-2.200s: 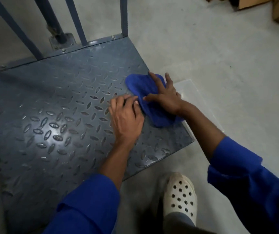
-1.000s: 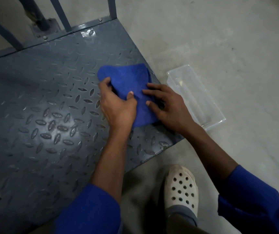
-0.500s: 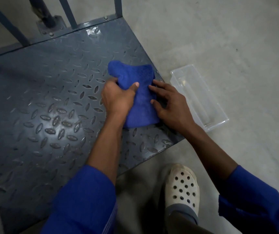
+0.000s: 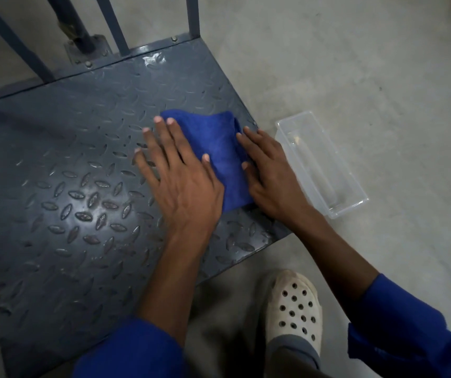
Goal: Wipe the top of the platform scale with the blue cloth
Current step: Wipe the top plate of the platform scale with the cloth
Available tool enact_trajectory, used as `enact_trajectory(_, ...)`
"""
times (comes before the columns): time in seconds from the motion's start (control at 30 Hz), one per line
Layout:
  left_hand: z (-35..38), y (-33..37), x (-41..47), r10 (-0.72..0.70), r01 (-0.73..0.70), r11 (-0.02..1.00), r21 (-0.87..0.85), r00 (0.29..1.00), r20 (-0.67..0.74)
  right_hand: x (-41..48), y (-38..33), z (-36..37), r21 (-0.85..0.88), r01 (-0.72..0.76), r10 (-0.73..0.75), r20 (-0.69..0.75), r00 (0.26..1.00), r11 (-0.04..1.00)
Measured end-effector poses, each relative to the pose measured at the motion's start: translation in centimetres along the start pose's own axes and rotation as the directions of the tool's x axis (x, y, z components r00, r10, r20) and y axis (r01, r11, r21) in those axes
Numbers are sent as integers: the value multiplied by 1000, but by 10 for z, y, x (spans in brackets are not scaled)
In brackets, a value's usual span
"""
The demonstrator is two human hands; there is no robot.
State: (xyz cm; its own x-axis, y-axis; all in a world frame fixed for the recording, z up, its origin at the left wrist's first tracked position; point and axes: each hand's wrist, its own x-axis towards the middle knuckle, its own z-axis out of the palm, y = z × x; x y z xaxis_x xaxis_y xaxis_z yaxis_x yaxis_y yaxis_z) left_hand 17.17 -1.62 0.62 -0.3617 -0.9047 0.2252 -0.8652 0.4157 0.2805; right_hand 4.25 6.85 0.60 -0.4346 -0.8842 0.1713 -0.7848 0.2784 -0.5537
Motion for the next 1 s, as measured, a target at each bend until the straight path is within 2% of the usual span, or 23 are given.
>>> enact_trajectory(0.07,1,4,-13,60,-61,996,-60,998,-10,3,-1,-1,-1,39,-39,-10,999,999)
enact_trajectory(0.13,4,6,-8,-38,38,975,-220,999,6,7,-2,0,-8,59,-59,6,998,998)
enact_trajectory(0.23,11,3,18,-223,229,872,-434,973,65,9,-4,3,-10,56,-55,33,998,998)
enact_trajectory(0.33,21,-2,35,-212,222,834,-504,974,78,8,-6,4,14,30,-30,32,999,999)
enact_trajectory(0.47,23,-5,37,-141,162,669,-725,986,91,10,-9,-2,88,-8,10,-21,1000,996)
enact_trajectory(0.5,23,-7,35,-104,114,701,-704,993,58,11,-8,-3,90,-3,6,-32,999,996)
enact_trajectory(0.53,26,-9,33,-70,54,790,-611,998,-1,13,-7,-4,79,8,-6,-34,999,997)
enact_trajectory(0.57,30,-12,30,-38,9,889,-457,998,-54,14,-5,-4,58,28,-26,-24,999,998)
enact_trajectory(0.6,32,-13,28,-31,1,948,-319,996,-89,14,-4,-4,31,53,-53,-10,999,998)
enact_trajectory(0.73,29,-12,28,24,-33,997,-68,992,-127,14,-2,-4,-16,133,-133,-13,991,991)
enact_trajectory(0.8,22,-12,21,83,-87,996,-25,988,-130,14,-3,-4,-29,154,-155,-26,988,988)
enact_trajectory(0.9,14,-10,-20,170,-170,983,-74,985,-5,16,0,-5,-43,185,-186,-8,983,982)
enact_trajectory(1.0,21,-10,-57,186,-174,975,-135,979,82,14,6,-5,-16,229,-227,68,971,973)
